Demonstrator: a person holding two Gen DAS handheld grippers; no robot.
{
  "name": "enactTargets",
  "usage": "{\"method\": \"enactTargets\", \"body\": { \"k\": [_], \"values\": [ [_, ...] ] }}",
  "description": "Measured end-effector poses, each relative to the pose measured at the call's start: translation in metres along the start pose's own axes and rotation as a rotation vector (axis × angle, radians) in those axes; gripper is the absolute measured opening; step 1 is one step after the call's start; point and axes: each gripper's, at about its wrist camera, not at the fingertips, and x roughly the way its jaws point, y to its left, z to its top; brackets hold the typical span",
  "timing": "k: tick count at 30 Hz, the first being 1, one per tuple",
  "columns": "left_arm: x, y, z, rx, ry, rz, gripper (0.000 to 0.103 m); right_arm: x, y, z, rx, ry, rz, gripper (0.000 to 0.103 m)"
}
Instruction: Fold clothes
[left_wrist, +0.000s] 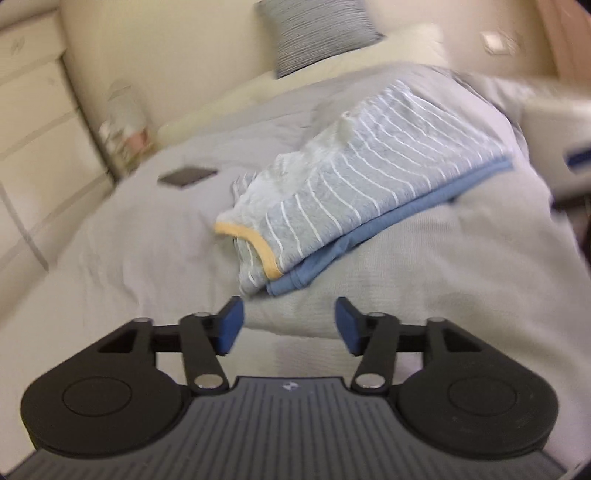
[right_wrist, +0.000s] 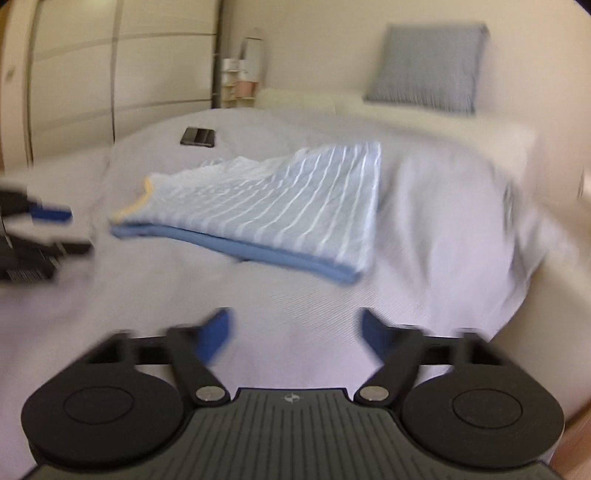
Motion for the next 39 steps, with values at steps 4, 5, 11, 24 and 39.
{"method": "enactTargets", "body": {
  "k": [4, 5, 11, 24, 39],
  "values": [
    [-0.003, -0.002, -0.002, -0.119, 0.035, -0.029, 0.09, 0.008, -0.002, 0.005, 0.144, 0.064, 0.024, 0.099],
    [-0.001, -0.003, -0.003, -0.133, 0.037, -0.033, 0.099, 0.008, -0.001, 0.005, 0.169, 0.071, 0.025, 0.1],
    [0.011, -0.005, -0.006, -0.218, 0.092, -0.052, 0.102, 0.02, -0.005, 0.014, 0.243, 0.118, -0.03, 0.101],
    [0.02, -0.01, -0.009, -0.224, 0.141, -0.051, 0.103, 0.016, 0.005, 0.022, 0.203, 0.098, -0.079, 0.101],
    [-0.023, -0.008, -0.006, -0.383, 0.169, -0.037, 0.102, -0.018, 0.014, 0.029, 0.177, 0.072, -0.107, 0.101]
  ]
}}
